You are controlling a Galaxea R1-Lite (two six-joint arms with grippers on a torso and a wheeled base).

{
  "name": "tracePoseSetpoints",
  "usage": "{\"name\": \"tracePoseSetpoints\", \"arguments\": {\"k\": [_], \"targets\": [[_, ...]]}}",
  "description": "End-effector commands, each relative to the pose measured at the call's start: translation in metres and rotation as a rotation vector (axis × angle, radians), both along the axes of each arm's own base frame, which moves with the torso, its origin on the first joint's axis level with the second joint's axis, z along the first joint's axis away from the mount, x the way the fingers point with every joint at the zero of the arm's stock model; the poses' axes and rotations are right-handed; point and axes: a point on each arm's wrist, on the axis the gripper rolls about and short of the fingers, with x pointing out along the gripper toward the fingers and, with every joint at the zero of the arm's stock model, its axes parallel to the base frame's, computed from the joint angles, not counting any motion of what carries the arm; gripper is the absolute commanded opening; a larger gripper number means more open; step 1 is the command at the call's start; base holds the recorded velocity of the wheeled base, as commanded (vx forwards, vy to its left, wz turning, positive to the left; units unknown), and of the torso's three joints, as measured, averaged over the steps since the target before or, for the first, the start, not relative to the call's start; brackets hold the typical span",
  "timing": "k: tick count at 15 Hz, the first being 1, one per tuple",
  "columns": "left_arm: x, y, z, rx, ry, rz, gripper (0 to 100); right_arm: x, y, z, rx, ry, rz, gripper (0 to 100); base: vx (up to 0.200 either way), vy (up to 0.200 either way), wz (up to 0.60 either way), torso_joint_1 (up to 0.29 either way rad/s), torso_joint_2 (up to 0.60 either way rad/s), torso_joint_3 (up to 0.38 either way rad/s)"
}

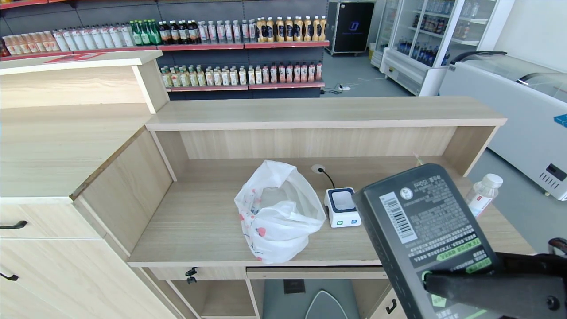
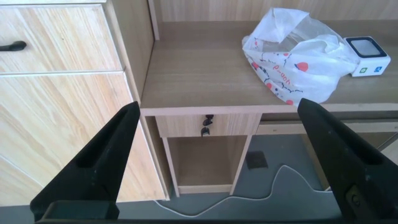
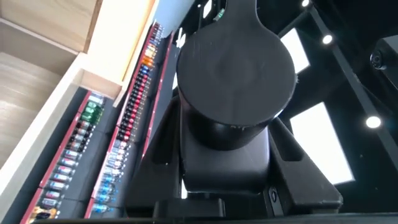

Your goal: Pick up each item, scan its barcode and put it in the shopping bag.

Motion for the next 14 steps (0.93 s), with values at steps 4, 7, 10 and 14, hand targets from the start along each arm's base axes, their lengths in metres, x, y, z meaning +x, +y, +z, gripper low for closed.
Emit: {"name": "tracePoseSetpoints", "arguments": {"k": [4,7,10,14], "targets": [[0.0,0.0,0.0,-0.001,0.001,0.0,100,0.001,0.001,0.001,-0.001,0.008,0.005,0,0.0,0.0,0.0,0.0,0.0,0.0],[0.0,0.0,0.0,-0.001,0.001,0.0,100,0.004,0.0,0.001,0.01,0.127,0.002,0,0.0,0.0,0.0,0.0,0.0,0.0],[0.0,0.0,0.0,0.0,0.001,0.0,100,0.039,-0.059,-0.002,0.277,0.882,-0.389,0,0.0,0.0,0.0,0.0,0.0,0.0],[0.0,0.0,0.0,0.0,0.001,0.0,100,0.067,-0.116,0.023,1.086,1.198,-0.77,0,0.0,0.0,0.0,0.0,0.0,0.0]]}}
